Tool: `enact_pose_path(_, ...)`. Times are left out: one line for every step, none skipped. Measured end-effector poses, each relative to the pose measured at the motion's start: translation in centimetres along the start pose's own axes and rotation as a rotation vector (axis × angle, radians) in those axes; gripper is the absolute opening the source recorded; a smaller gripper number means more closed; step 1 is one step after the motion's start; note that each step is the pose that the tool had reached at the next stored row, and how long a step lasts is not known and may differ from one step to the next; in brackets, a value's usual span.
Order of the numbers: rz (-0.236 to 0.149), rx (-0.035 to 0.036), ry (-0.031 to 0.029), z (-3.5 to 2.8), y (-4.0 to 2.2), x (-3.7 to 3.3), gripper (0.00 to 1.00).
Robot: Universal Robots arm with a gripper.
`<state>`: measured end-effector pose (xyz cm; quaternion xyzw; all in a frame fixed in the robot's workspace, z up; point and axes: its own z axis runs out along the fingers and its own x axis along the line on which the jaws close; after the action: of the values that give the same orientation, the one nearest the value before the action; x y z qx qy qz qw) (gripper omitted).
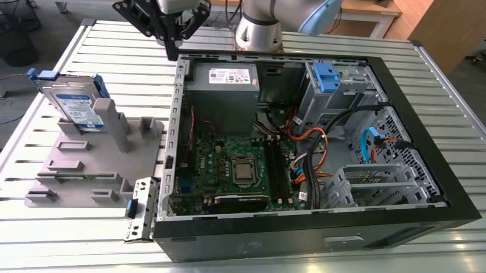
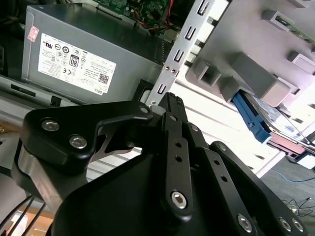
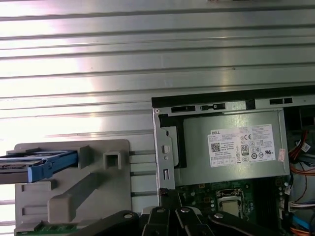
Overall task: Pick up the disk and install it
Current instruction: 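Reach for the disk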
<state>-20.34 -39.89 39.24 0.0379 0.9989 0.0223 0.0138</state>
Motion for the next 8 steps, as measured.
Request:
enact_pose_path(0.000, 0.0000, -0.0001, 0.00, -0.01, 0.17, 0.11)
enact_pose_path(0.000, 0.0000, -0.0002, 0.00, -0.03, 0.36, 0.11)
enact_pose_path(0.000, 0.0000, -0.0003, 0.00, -0.04, 0.52, 0.11)
enact_pose_path(0.000, -0.0001, -0.0003, 0.00, -0.06, 0.69, 0.11)
enact_pose_path(0.000, -0.0001, -0.0005, -0.01, -0.07, 0.88, 0.11)
enact_pose_path(0.000, -0.0001, -0.0007, -0.01, -0.08, 1.07, 0.11)
enact_pose_path(0.000, -0.0002, -0.0008, -0.01, -0.10, 1.25, 0.11)
enact_pose_path(0.000, -0.0001, -0.0010, -0.02, -0.11, 1.42, 0.11)
